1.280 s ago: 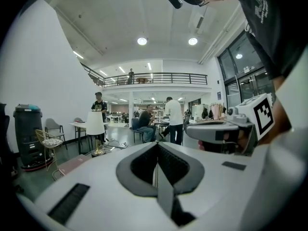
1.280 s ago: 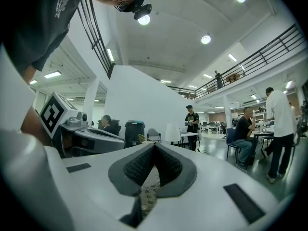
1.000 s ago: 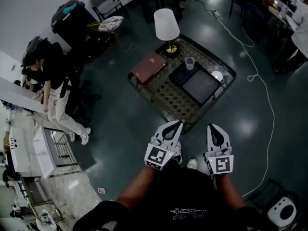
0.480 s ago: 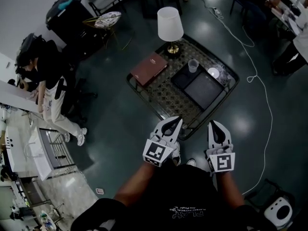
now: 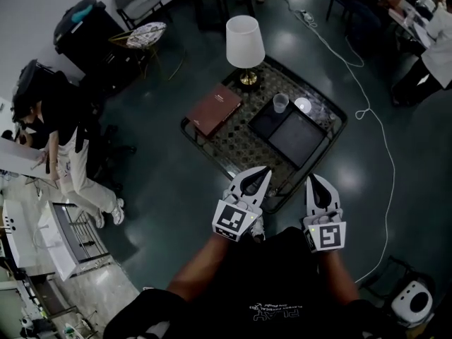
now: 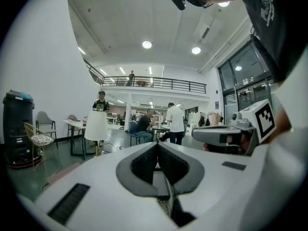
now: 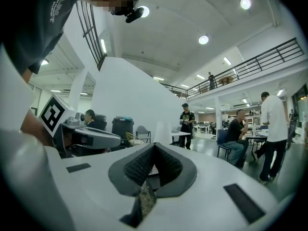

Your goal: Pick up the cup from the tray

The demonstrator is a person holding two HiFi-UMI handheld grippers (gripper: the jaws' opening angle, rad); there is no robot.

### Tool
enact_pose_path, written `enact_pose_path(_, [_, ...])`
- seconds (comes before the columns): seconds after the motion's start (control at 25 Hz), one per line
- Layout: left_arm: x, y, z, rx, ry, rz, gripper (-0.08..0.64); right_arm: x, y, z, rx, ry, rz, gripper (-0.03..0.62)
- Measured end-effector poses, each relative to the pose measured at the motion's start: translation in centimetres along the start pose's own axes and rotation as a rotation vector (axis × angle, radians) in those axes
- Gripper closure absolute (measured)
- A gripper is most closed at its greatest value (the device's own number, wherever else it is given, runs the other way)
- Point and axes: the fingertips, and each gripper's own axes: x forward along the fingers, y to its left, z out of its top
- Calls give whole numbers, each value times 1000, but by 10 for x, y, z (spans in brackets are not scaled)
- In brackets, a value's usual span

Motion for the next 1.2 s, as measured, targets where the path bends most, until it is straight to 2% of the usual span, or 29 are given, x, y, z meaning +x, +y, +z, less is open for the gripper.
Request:
enact_pose_path(0.32, [18,11,7,-25,-21,1,551,11,-8,1,46,2,-5,589])
enact_pose_path(0.68, [38,20,7,-14,-5,32,551,32,-26,2,39,2,20,589])
enact_pose_path(1.2, [74,25,2,-19,34,108,551,58,-55,-11,46,5,128,589])
